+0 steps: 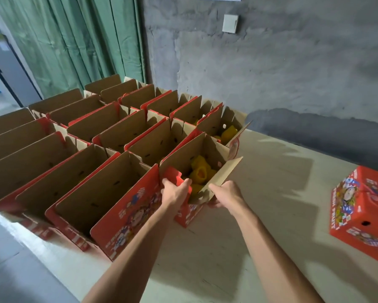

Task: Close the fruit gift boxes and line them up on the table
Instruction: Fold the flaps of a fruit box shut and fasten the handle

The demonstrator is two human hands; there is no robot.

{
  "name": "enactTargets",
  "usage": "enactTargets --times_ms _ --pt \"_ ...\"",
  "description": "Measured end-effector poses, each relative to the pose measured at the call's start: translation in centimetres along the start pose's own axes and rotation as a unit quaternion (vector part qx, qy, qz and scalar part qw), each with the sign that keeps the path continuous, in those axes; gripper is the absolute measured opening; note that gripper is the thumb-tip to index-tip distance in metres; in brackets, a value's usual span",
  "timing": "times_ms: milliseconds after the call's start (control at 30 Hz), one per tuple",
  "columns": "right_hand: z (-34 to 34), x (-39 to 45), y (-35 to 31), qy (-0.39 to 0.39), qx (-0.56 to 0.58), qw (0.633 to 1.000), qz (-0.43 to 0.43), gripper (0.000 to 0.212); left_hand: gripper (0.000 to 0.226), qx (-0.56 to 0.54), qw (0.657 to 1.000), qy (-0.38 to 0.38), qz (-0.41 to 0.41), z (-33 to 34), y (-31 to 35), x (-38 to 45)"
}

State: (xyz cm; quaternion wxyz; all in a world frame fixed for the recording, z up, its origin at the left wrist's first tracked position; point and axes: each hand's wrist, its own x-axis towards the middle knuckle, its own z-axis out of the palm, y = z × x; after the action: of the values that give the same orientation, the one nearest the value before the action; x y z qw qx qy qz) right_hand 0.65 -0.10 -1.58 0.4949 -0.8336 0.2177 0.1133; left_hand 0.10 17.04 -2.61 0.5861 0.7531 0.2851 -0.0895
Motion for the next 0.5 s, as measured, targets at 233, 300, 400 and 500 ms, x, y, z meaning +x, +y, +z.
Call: enactTargets --times_ms 233,300,400,500 --pt "-1.5 -8.8 4.1 -0.057 0.186 0.98 0.041 0.014 0.061 0.037 0.999 -0.007 0.037 1.4 -2.2 -4.1" --pt "-2.0 -11.0 5.5 -0.053 0.187 0.979 0.053 0.019 0.05 0.055 0.997 -0.021 0.042 2.1 -2.8 -5.4" --pt "-3.1 -13.4 7.3 -0.029 0.197 0.978 0.068 0.024 0.053 0.064 0.995 -0.047 0.058 3.2 -3.1 -7.3" --pt "-4.4 -15.1 8.5 0.007 0.222 0.972 0.074 0.027 0.057 0.07 0.991 -0.086 0.075 4.8 -2.8 -8.9"
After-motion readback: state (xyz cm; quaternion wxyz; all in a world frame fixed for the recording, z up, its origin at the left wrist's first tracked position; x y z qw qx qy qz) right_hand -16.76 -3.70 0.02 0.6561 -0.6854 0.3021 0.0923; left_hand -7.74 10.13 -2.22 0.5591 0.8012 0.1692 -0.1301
